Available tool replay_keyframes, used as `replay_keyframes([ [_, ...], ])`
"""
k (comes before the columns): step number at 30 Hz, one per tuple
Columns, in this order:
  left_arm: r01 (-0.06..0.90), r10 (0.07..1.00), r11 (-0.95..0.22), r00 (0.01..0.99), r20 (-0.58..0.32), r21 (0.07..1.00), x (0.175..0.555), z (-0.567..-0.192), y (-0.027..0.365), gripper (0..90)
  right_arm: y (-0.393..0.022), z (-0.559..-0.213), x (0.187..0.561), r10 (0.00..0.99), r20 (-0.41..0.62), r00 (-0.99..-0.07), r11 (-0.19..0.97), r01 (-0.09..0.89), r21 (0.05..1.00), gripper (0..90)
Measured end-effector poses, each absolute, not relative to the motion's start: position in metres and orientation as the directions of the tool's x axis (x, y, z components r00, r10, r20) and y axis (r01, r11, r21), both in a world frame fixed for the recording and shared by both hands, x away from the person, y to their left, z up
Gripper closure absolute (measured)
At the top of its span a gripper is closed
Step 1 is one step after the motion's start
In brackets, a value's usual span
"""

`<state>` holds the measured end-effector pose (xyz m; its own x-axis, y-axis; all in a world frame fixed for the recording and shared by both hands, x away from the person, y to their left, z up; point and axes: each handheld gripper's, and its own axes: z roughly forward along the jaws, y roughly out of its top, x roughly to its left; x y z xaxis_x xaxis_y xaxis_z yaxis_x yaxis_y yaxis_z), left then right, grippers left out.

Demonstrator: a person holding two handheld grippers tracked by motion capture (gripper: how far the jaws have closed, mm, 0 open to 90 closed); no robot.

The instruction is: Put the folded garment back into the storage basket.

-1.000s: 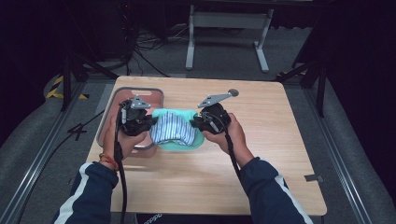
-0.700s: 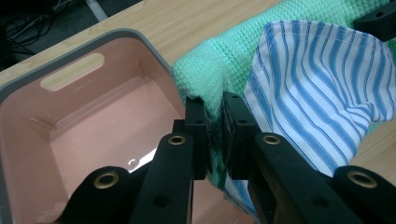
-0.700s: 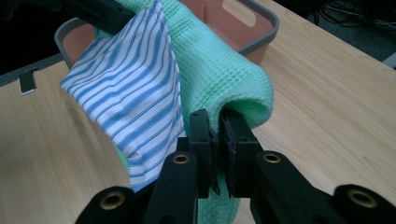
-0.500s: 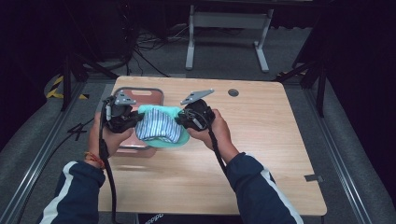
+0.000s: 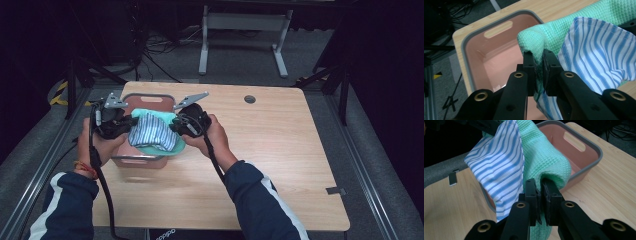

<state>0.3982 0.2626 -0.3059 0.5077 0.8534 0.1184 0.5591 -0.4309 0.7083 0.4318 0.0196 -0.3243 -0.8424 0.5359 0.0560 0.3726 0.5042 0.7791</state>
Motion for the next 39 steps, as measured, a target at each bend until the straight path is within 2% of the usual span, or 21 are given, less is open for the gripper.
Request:
replay_keyframes([
  [11, 0.574, 0.879, -0.408, 0.457, 0.136, 0.71, 0.4, -0.303, 0.287, 82.4, 0.061, -0.324, 0.437, 0.512, 0.057, -0.857, 0.524, 0.364, 0.77, 83.4],
  [19, 0.598, 0.889, -0.395, 0.439, 0.127, 0.697, 0.402, -0.309, 0.301, 82.3, 0.077, -0.333, 0.447, 0.515, 0.07, -0.854, 0.535, 0.385, 0.752, 83.3],
  [39, 0.666, 0.903, -0.38, 0.416, 0.103, 0.642, 0.42, -0.357, 0.304, 82.0, 0.095, -0.374, 0.463, 0.522, 0.094, -0.848, 0.589, 0.437, 0.68, 82.9],
])
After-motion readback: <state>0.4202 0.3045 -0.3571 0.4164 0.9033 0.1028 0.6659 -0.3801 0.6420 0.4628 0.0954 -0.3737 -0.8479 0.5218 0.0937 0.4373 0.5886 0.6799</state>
